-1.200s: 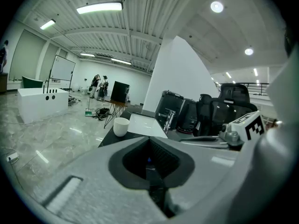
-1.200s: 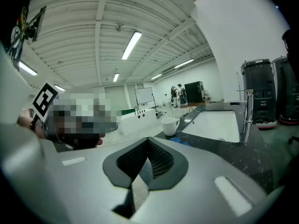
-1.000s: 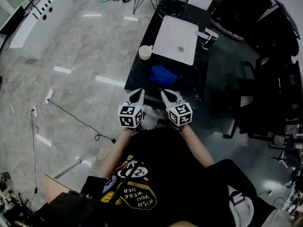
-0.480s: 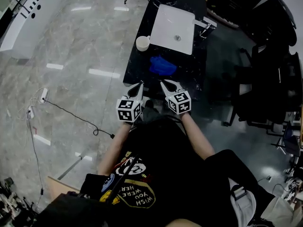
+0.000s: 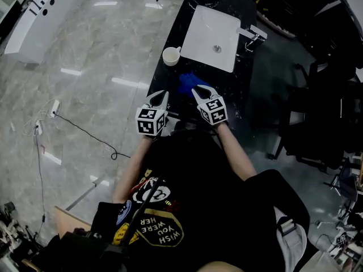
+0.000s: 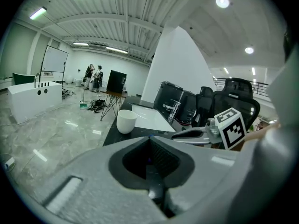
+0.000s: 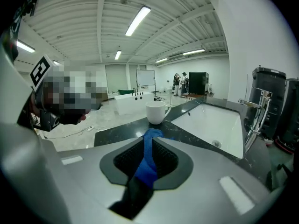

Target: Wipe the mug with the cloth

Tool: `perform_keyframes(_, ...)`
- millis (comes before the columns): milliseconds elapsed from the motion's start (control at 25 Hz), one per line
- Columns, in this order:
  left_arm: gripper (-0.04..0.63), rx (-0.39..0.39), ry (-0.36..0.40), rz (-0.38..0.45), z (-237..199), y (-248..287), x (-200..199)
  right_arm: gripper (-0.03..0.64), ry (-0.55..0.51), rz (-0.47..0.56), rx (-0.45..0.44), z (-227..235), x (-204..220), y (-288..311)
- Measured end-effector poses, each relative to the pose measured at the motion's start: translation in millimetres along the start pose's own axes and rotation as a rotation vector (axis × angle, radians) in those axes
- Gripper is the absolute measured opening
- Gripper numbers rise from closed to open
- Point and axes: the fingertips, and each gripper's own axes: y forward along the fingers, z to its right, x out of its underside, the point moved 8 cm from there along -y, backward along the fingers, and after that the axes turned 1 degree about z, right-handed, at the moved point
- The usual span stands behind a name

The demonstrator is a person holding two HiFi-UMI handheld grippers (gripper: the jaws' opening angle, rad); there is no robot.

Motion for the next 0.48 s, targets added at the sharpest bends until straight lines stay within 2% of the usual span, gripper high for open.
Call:
perform_keyframes(120,0.002,-0.025,-0.027,-0.004,-2,13,1,0.107,-0.029,-0.021,-0.022,13,1,13)
perform_keyframes(320,0.002,-0.048,-0.018,-0.026,1,26,2,0.242,-0.037,-0.069,-0.085,24,4,34)
perform_keyframes(480,0.002,-0.062,-0.022,-0.038,-1,34,2,0.273,-0.026,-0.103,-0.097,24,12,46)
